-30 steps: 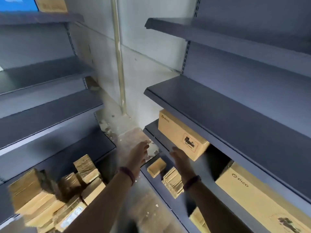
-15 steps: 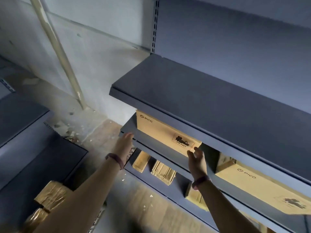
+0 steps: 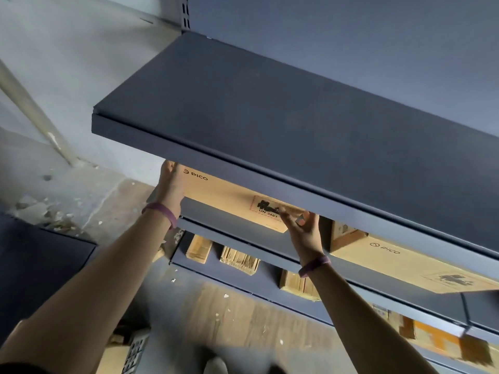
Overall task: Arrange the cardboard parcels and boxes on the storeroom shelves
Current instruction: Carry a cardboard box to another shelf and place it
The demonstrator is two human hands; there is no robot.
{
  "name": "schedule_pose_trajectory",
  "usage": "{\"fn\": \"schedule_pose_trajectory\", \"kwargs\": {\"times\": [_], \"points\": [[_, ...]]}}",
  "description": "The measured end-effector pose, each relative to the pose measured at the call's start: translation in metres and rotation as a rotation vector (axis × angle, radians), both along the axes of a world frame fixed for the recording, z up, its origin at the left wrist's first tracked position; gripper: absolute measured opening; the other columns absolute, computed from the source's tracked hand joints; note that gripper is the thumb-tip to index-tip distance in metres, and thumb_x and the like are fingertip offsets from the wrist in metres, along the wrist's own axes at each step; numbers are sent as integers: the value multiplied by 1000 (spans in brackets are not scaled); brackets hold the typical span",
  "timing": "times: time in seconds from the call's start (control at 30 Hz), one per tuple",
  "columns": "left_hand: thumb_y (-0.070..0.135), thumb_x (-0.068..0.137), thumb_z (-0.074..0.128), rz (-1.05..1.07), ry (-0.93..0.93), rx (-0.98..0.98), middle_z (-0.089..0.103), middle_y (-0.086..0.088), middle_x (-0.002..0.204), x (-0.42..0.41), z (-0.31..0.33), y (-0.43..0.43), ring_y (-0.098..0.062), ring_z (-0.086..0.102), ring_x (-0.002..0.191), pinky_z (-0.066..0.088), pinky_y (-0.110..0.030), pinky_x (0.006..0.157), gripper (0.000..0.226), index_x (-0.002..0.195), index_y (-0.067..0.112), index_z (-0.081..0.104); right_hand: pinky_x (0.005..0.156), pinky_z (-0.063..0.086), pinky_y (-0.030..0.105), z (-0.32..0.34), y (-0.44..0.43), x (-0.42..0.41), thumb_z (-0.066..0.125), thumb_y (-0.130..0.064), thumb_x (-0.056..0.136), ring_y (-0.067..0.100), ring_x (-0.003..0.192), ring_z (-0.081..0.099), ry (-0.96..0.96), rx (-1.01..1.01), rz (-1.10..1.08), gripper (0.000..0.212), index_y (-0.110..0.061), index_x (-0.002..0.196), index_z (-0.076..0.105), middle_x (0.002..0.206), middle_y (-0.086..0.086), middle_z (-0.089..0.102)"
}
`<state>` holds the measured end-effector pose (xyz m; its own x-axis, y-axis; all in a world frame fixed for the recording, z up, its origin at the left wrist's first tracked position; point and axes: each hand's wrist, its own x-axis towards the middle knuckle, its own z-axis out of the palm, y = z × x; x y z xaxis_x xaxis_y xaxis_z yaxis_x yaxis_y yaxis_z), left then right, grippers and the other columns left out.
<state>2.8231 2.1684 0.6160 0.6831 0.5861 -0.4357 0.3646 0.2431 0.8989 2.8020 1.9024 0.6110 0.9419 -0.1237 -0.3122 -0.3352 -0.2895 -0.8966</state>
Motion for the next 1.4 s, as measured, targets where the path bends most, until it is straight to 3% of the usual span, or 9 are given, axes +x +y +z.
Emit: {"fn": "schedule_pose_trajectory", "kwargs": {"times": [0.07,0.13,0.3,0.43,0.5,0.6,0.73,0.97,1.4], "points": [[35,104,44,11,-2,2,56,6,102,6,-2,0,-14,54,93,50,-39,81,23,123,21,47,95,48,52,4,3,9,59,-17,98,35,100,64,48,53,-51,18,-24,82,56,101,17,69],[22,103,50,17,0,3,53,3,115,11,-3,3,-21,49,107,50,-44,84,28,131,20,46,86,49,47,4,4,19,45,-9,103,45,112,55,176,159,-141,24,-19,82,50,133,32,54],[7,103,45,19,-8,24,51,5,106,9,-6,0,-17,48,101,51,-19,75,21,115,24,49,78,48,29,-6,-1,33,35,-4,105,22,106,59,322,370,-282,42,8,145,34,153,24,36],[26,101,55,100,-56,-5,55,11,89,-19,-3,-5,-8,43,70,44,-26,69,10,108,21,60,103,37,24,-1,-7,25,56,-7,99,29,124,53,313,257,-226,46,2,142,42,138,19,55],[37,100,58,87,-45,18,57,13,96,-41,2,-8,-6,46,70,50,-31,79,16,112,26,59,104,42,32,1,-12,19,57,-11,99,27,112,57,318,432,-268,37,-2,135,50,121,13,61],[40,101,54,104,-53,74,57,10,101,-78,21,-17,-2,52,84,51,-28,81,18,112,26,54,82,49,38,22,-12,-8,45,-30,105,23,91,58,173,365,-185,20,-14,107,56,95,7,61],[40,104,49,183,-31,117,59,2,89,-131,47,-37,-10,58,75,47,-15,43,24,118,21,49,57,51,13,53,-19,-36,42,-30,106,7,76,64,49,353,-19,20,-20,115,57,92,-4,65],[40,98,60,410,-76,112,61,-7,103,-228,93,-78,-24,60,92,46,-30,66,22,92,21,51,55,47,16,100,-50,-85,54,-42,99,10,71,63,67,317,187,24,-22,88,63,80,-3,67],[59,92,60,607,111,287,61,-4,94,-365,154,-163,-16,53,81,42,-34,77,50,109,11,58,74,50,36,160,-112,-148,52,-64,91,25,76,66,38,45,503,54,-18,69,67,74,3,69]]}}
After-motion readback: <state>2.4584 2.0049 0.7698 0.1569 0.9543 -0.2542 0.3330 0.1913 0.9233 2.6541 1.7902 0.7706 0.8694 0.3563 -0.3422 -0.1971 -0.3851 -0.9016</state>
